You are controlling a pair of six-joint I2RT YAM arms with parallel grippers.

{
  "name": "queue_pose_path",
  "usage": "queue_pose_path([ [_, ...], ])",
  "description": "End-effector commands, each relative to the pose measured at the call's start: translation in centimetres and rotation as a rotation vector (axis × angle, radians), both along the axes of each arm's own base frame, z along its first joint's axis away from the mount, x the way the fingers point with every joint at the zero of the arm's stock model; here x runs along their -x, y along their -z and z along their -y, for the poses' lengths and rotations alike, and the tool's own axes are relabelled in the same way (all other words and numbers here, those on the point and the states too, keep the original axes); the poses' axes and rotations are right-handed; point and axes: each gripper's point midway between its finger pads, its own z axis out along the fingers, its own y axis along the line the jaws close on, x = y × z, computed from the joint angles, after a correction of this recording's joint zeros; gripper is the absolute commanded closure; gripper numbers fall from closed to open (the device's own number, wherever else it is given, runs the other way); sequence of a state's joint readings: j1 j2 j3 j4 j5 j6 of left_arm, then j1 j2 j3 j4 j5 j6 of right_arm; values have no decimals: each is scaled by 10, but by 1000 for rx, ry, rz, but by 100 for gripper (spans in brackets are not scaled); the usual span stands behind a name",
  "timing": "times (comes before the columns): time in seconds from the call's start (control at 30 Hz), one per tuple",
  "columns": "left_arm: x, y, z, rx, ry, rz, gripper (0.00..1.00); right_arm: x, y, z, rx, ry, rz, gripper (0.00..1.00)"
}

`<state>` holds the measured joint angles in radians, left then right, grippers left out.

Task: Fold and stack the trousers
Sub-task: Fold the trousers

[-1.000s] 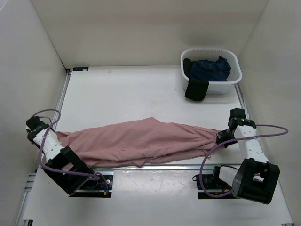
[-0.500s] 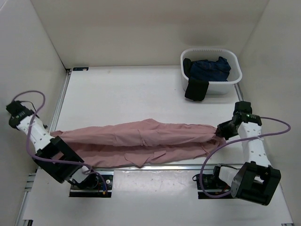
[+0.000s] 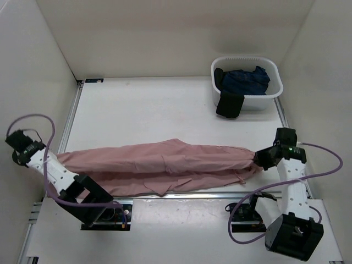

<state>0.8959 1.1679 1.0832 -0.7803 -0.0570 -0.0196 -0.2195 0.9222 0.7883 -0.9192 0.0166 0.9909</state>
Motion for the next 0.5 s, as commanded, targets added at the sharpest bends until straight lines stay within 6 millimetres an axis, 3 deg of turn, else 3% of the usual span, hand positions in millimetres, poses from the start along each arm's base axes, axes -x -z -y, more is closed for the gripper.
queue_pose_path([
  [0.0,58,51,-34,-35,-220,-137,86,24,34,24,110,74,-107,100],
  [0.1,80,99,-19,96,-249,-194,86,40,59,22,105,74,-181,100],
  [0.2,87,120,-5,158,-242,-214,86,49,69,26,114,87,-231,98],
  [0.33,89,123,3,164,-236,-209,80,57,67,35,157,122,-260,80],
  [0.43,92,124,6,156,-242,-213,67,55,49,50,217,172,-217,50],
  [0.47,92,124,6,156,-242,-213,57,56,46,53,225,185,-218,38],
])
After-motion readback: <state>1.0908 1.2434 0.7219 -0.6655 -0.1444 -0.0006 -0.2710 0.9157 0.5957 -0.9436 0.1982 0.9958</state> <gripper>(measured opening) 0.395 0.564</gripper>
